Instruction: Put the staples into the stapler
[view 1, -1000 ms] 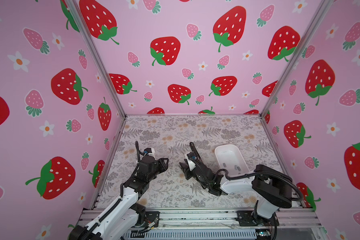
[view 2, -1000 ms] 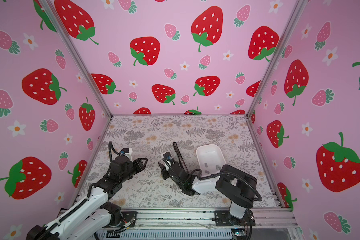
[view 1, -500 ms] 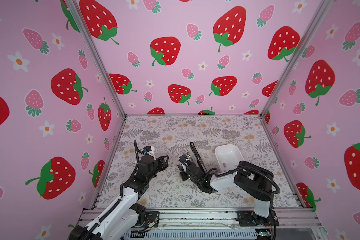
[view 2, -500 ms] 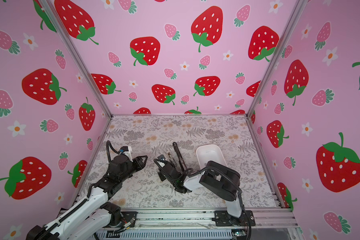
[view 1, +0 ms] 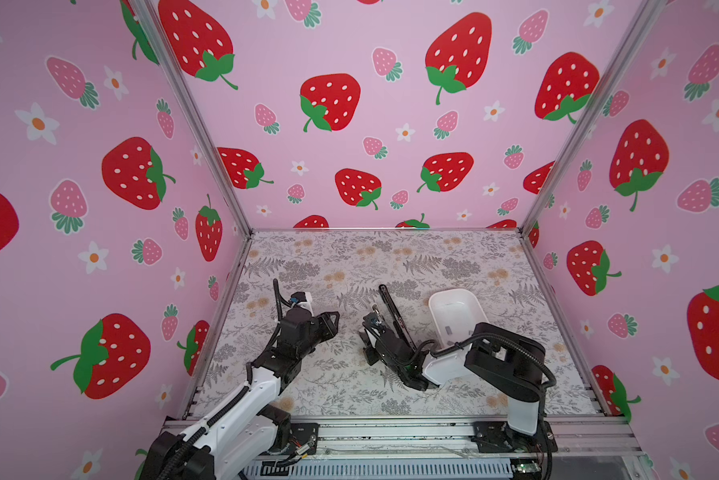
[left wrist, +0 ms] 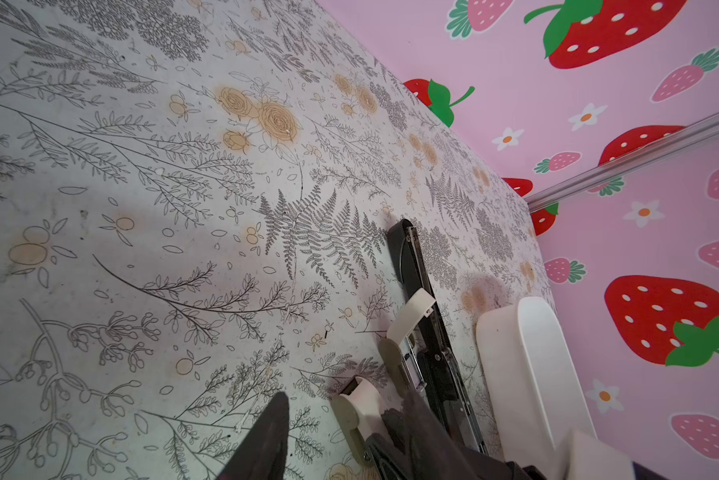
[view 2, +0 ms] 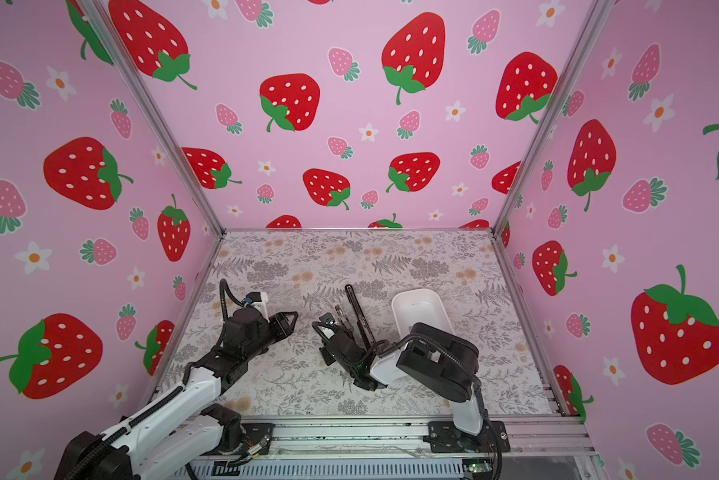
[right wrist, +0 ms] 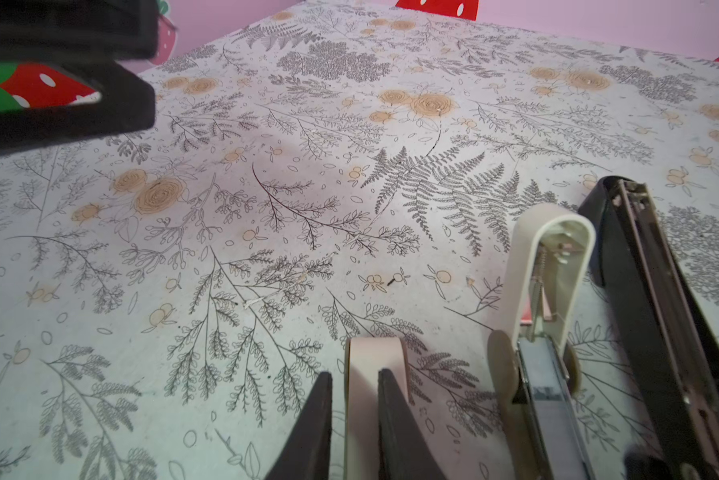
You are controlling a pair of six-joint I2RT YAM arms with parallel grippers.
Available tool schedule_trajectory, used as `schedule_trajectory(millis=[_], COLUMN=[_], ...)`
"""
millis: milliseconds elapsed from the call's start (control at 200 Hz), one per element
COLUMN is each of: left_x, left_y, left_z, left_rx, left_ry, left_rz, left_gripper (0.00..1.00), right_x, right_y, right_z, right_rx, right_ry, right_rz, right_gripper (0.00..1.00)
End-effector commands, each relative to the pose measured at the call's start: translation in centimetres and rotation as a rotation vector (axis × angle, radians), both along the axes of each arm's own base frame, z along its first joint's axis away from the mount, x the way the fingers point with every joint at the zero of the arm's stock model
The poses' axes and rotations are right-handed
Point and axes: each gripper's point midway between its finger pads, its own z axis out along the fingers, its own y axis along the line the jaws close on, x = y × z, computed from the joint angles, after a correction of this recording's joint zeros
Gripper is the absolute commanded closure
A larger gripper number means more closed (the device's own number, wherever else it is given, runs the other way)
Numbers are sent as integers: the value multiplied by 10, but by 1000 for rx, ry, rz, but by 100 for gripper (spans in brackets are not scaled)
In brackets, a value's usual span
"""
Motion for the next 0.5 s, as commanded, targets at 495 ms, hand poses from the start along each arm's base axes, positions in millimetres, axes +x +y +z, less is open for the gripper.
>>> schedule_trajectory(millis=[495], left_x=[14], left_y=[-6], left_z=[14], left_rx=[-25], left_ry=[-36], left_rz=[-9], left_gripper=[52], right_x=[1], right_y=[-20], right_z=[-11], right_rx=[-44], right_ry=[45], right_rz=[-75], right_gripper=[69])
